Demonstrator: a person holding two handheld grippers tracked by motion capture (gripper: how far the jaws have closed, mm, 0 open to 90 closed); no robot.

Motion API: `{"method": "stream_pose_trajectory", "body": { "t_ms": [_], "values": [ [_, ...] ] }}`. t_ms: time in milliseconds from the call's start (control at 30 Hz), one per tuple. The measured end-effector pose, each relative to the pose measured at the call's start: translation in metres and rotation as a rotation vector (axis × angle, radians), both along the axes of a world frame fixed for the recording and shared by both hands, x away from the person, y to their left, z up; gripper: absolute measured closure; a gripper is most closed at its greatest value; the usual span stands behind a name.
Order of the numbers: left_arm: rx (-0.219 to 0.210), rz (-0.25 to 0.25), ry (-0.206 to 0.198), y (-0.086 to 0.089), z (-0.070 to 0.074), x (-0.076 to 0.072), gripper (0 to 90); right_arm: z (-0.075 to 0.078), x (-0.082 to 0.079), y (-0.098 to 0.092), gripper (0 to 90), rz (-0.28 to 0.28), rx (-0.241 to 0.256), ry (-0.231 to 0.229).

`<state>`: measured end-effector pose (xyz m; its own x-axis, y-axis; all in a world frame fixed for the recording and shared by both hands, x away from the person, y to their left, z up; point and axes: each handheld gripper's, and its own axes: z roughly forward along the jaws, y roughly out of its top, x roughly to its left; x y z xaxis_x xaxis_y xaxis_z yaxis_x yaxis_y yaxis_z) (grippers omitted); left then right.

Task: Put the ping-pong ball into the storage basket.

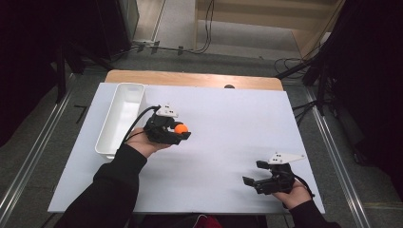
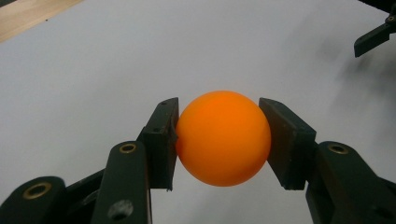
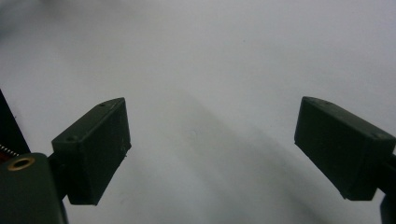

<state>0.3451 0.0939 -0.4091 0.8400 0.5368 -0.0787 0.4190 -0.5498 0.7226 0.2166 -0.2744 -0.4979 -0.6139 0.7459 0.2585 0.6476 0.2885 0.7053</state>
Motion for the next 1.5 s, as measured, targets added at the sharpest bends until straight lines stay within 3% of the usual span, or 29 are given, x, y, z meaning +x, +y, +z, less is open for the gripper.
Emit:
{"method": "stream_pose_trajectory", "body": {
  "t_ms": [400, 967, 1500],
  "values": [
    [0.031, 0.019, -0.003, 0.008, 0.001, 0.004, 50.0, 0.000, 0.000, 0.000, 9.3, -0.002, 0.002, 0.005],
    [0.021, 0.079, 0.000, 0.031, 0.006, 0.014, 50.0, 0.002, 0.000, -0.002, 9.3, -0.022, 0.005, -0.011],
    [0.026, 0.122, 0.007, 0.044, 0.006, 0.022, 50.0, 0.001, 0.000, 0.000, 9.3, -0.011, 0.000, 0.004]
  ]
}}
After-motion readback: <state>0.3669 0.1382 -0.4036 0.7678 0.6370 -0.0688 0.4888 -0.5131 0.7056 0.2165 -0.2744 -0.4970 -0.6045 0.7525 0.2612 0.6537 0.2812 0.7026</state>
